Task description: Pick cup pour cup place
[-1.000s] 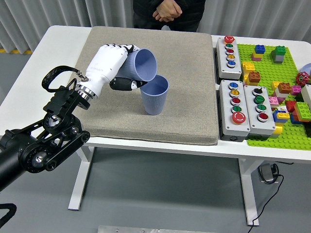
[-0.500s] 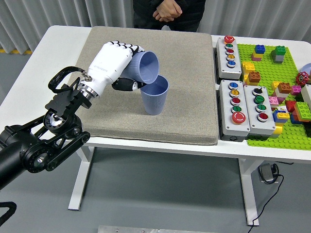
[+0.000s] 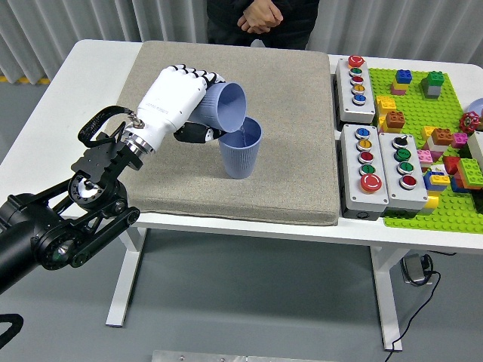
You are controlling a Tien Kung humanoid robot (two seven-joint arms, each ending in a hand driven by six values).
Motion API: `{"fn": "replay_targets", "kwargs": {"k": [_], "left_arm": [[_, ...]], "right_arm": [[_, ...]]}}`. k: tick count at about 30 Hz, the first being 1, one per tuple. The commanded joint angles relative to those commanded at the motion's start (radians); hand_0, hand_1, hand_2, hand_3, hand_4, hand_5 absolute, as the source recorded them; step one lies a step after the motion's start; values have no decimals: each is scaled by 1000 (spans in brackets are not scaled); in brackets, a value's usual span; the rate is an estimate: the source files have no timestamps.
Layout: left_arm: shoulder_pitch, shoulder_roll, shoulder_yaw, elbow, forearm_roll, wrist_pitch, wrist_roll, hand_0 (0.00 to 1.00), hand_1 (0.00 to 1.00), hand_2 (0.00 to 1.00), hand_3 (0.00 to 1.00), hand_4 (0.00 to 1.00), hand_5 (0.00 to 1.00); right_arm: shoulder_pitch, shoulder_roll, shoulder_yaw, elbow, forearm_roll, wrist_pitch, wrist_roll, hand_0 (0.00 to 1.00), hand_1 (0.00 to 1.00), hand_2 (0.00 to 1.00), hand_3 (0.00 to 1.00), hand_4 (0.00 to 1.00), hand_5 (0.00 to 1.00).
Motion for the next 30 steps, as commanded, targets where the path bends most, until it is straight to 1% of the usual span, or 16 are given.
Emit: {"fn": "replay_targets", "kwargs": {"k": [9,14,19,25,30], "left_arm": [[-20,7,9,7,0,2,13,571,528,524,557,814,258],[-34,11,34,16,0,0,21,571,528,524,557,814,258],[-35,10,35,26,0,-1,16,569,528,524,557,809,256],[-43,19,50,26,0,1,23,568,528,524,556,806,254],[-51,32,58,9,0,12,46,569,528,524,556,803,250]], "right_arm": [[5,-1,-3,0,6,0,1,694,615,590,590,2,239],[7,-2,-6,0,11,-1,0,694,615,590,590,2,239],[7,-2,-6,0,11,-1,1,694,615,590,590,2,239],[5,-1,-6,0,13,-1,1,694,615,590,590,2,239],[6,-2,-5,0,12,-1,1,694,615,590,590,2,240]]}}
